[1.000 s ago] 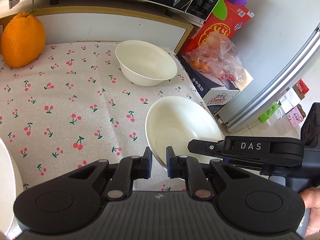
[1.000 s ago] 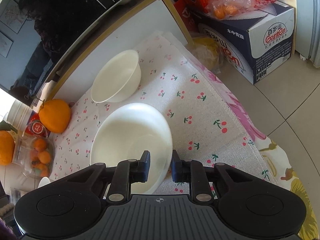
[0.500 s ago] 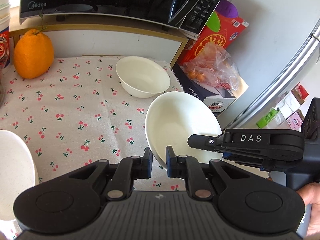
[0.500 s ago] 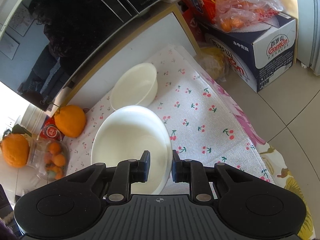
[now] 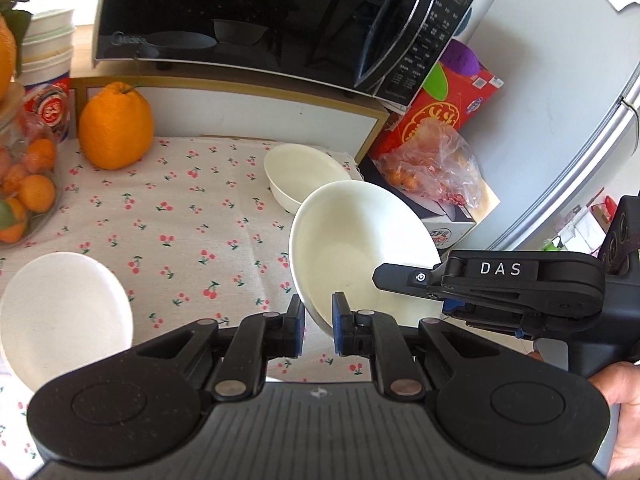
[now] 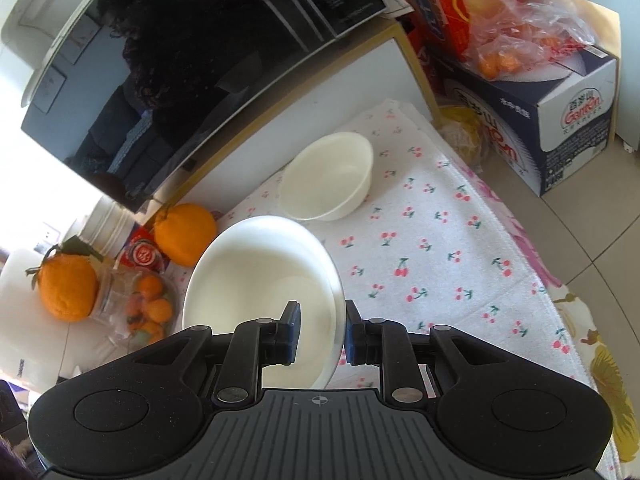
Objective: Organize plates and bowls
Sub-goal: 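Lift and carry the white bowl with both tools over another white bowl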
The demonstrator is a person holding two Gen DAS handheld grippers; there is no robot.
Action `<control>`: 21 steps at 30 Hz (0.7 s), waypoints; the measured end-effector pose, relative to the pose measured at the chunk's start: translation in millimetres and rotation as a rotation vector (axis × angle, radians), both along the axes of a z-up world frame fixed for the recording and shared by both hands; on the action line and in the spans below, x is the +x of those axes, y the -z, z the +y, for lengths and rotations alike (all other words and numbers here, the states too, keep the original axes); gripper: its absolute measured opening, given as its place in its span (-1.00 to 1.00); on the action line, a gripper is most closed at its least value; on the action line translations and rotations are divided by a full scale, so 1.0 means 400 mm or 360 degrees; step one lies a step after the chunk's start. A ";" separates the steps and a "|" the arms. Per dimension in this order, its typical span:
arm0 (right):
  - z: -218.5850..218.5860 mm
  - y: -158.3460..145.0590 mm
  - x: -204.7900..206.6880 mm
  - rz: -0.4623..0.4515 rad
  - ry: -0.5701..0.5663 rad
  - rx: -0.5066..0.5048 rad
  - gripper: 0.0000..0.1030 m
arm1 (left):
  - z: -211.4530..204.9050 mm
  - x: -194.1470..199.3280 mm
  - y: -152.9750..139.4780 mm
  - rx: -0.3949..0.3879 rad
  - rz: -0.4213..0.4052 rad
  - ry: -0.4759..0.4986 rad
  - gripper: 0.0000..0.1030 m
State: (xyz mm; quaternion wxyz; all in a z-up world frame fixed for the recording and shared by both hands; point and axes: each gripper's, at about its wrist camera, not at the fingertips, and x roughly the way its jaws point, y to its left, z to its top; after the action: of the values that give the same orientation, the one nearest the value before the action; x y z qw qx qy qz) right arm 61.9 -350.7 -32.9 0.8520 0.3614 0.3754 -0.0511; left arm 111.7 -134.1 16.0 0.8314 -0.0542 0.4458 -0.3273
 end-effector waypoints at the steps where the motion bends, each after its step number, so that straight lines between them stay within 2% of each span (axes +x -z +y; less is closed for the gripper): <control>1: 0.008 -0.006 0.002 -0.0010 -0.0014 -0.0001 -0.59 | 0.011 -0.001 -0.005 -0.0003 0.0001 -0.0011 -0.76; 12: 0.115 -0.060 0.033 -0.0102 -0.0131 0.0010 -0.58 | 0.134 -0.001 -0.036 -0.0098 -0.0008 -0.0154 -0.76; 21: 0.222 -0.072 0.077 -0.0120 -0.0201 -0.0006 -0.58 | 0.222 0.009 -0.051 -0.0069 -0.0062 -0.0228 -0.76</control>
State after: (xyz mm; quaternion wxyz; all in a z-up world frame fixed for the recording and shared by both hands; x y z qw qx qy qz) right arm 92.8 -261.9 -4.2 0.8677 0.3372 0.3649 0.0158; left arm 115.2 -45.3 36.4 0.8598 -0.0975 0.4173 -0.2776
